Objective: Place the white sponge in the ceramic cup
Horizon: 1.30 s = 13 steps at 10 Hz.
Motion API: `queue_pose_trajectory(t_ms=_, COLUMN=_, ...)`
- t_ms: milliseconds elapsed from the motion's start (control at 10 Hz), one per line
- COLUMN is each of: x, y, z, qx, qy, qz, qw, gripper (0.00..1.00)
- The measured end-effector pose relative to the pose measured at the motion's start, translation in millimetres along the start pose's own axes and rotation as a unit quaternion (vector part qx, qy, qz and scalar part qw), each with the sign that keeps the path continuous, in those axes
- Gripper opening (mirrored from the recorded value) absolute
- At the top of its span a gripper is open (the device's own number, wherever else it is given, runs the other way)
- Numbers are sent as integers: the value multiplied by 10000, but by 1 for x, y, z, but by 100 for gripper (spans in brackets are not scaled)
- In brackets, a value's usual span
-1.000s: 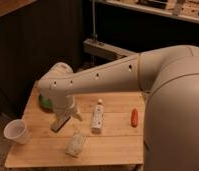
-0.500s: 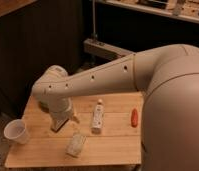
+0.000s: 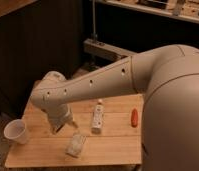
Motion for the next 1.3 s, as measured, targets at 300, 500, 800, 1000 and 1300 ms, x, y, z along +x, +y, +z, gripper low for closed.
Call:
queue_pose_trajectory(t_ms=300, x=1, y=-2, z=4, qx=30, qy=58, qz=107, qw=9999, gripper=65)
queue_pose_trajectory(t_ms=500, x=8, y=-12, z=27, qx=78, qy=206, qz=367, qw=9991, gripper=65)
queue_pose_trajectory(t_ms=800, x=15, y=-29, z=65, qx=25, qy=395, qz=707, qw=9967, gripper=65)
queue_pose_trajectory(t_ms=1000, x=18, y=-37, z=79, qx=-128, qy=495, qz=943, qw=9942, gripper=65)
queue_pose_trajectory(t_ms=1300, x=21, y=-44, z=92, qx=-339, qy=512, qz=1276, qw=9899, gripper=60)
